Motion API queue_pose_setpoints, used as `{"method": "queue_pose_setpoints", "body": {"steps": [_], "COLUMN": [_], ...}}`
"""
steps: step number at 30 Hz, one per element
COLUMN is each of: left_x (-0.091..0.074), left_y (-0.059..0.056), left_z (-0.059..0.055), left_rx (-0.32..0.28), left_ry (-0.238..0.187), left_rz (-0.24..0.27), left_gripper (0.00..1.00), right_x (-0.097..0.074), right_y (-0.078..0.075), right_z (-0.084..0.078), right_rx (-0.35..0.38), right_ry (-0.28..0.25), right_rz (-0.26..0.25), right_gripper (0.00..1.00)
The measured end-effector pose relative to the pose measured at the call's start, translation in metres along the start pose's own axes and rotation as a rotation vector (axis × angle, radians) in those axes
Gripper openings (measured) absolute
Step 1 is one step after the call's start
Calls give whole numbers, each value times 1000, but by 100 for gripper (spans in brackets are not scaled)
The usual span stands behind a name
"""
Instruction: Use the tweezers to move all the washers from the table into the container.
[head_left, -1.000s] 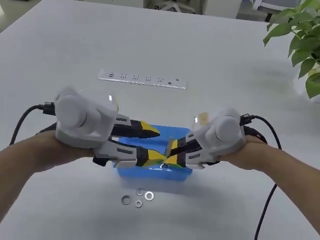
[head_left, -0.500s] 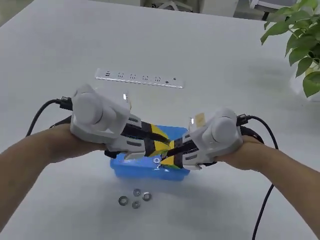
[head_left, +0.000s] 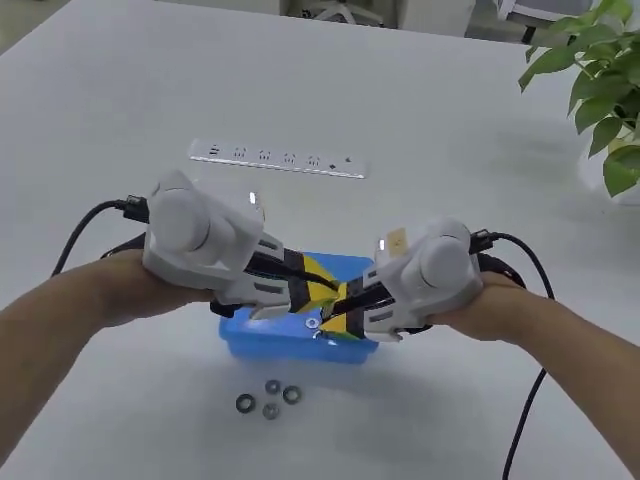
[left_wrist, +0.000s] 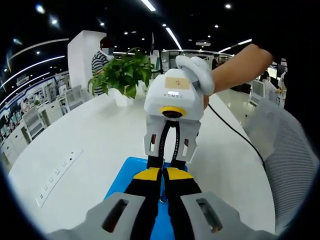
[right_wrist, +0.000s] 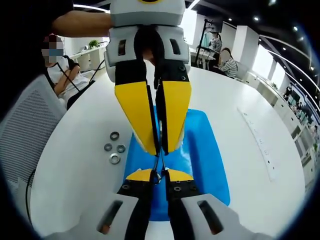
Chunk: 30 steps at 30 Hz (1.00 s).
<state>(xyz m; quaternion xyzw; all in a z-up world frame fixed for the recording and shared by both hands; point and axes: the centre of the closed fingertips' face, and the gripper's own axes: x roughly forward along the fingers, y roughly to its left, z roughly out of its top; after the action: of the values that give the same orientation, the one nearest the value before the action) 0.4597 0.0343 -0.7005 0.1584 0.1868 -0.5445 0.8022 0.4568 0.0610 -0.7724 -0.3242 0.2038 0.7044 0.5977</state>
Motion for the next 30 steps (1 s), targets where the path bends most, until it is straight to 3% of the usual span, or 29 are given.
{"method": "queue_pose_setpoints", "body": {"steps": [13,30], "left_x": [0,-11], "left_y": [0,-2], "left_z": [1,11], "left_rx": [-17,-16], "left_ry": [5,-1], "left_rz": [9,25], "left_gripper": [6,6], "right_x": [-6,-31], "right_y": [0,2], "right_z": [0,11], "right_rx": [23,68], "right_ry": [-2,-29], "right_rz": [-12,-64], "right_gripper": [13,22]}}
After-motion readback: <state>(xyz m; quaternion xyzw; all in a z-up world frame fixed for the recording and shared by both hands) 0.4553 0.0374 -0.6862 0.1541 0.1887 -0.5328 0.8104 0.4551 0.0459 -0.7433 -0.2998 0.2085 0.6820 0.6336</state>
